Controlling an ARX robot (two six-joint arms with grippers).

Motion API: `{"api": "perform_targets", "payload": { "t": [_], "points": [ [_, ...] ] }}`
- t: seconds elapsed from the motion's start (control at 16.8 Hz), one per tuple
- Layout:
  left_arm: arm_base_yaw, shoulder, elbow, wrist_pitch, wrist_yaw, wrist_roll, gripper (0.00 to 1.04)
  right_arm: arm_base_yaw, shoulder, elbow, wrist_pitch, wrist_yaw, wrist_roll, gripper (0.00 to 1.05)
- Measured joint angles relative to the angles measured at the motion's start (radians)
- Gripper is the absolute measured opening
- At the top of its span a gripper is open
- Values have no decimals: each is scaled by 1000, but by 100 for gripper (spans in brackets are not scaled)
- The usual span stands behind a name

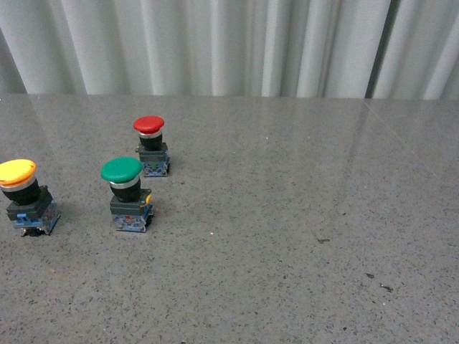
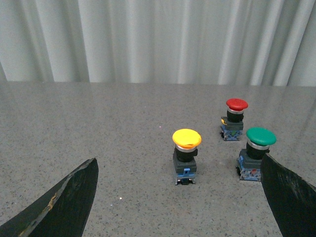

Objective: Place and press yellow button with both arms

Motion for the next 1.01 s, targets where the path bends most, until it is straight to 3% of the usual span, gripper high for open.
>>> {"api": "perform_targets", "payload": {
  "t": [0.12, 0.18, 0.24, 0.3, 0.6, 0.77, 1.01],
  "points": [
    [0, 0, 0, -3, -3, 1, 98, 0, 0, 0, 0, 0, 0, 98],
    [-31, 32, 25, -84, -92, 13, 98, 0, 0, 0, 0, 0, 0, 98],
    [-35, 155, 48, -31, -170, 35, 98, 0, 0, 0, 0, 0, -1, 98],
    [-14, 237, 73, 37, -177, 52, 98, 0, 0, 0, 1, 0, 0, 98],
    [44, 745, 319, 435, -74, 93, 98, 0, 0, 0, 0, 0, 0, 98],
    [3, 1100, 500, 396, -9, 80, 98, 0, 0, 0, 0, 0, 0, 98],
    [-42, 1329, 571, 335, 64, 24, 98, 0, 0, 0, 0, 0, 0, 98]
  ]
}}
